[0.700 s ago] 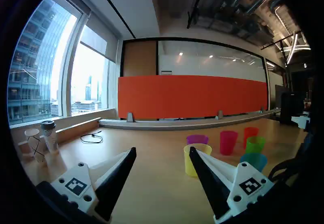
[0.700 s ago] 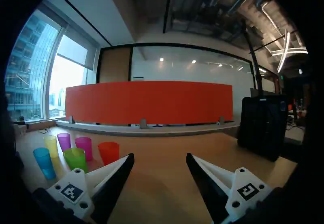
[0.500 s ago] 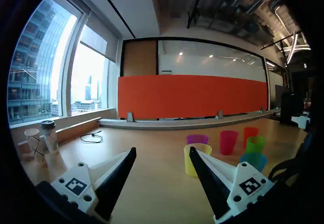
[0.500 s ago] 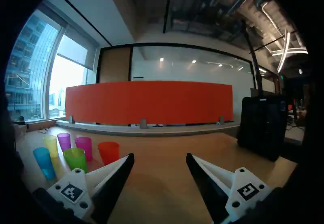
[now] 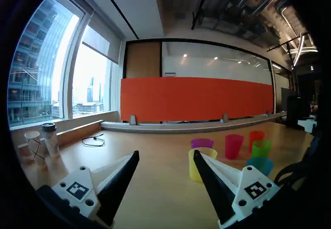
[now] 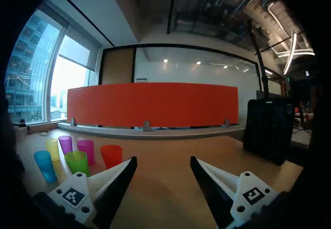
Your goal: Pour water
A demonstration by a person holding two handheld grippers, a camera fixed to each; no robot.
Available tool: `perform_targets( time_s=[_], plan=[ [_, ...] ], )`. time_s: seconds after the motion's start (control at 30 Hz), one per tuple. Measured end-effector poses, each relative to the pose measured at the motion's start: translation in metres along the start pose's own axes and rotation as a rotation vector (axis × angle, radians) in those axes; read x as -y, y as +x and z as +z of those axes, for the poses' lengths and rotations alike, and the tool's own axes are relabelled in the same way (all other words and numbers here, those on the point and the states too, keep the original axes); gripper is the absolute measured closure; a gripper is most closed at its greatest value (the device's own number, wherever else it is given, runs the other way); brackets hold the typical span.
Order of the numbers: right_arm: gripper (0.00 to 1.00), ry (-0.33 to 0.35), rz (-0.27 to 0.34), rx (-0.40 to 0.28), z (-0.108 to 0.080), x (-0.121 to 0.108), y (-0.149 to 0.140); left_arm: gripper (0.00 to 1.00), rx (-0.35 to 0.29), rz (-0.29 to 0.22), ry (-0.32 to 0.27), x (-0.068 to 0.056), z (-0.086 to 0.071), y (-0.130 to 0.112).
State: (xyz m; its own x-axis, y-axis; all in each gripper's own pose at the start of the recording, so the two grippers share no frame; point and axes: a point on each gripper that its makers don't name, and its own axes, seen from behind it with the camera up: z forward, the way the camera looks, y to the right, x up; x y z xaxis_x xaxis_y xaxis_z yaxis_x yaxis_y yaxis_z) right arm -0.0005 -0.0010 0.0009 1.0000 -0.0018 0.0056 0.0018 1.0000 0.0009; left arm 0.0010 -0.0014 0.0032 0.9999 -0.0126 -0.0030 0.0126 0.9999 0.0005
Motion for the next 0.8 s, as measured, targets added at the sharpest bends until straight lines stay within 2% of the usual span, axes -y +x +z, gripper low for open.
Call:
perform_targets(
  time_s=[0.2,0.47,0.8],
  plan=[
    [0.01,0.007,0.006,0.01,0.002,0.003,0.004,0.02,-0.009,-0.032,-0.008,0.001,0.002,0.011],
    [0.01,0.043,0.026,0.014,0.004,0.008,0.031,0.03,-0.006,-0.006,-0.019,0.0,0.004,0.044],
    [0.01,0.09,-0.004,0.045,0.011,0.01,0.079,0.03,0.01,0.014,-0.03,0.004,0.012,0.097]
  ],
)
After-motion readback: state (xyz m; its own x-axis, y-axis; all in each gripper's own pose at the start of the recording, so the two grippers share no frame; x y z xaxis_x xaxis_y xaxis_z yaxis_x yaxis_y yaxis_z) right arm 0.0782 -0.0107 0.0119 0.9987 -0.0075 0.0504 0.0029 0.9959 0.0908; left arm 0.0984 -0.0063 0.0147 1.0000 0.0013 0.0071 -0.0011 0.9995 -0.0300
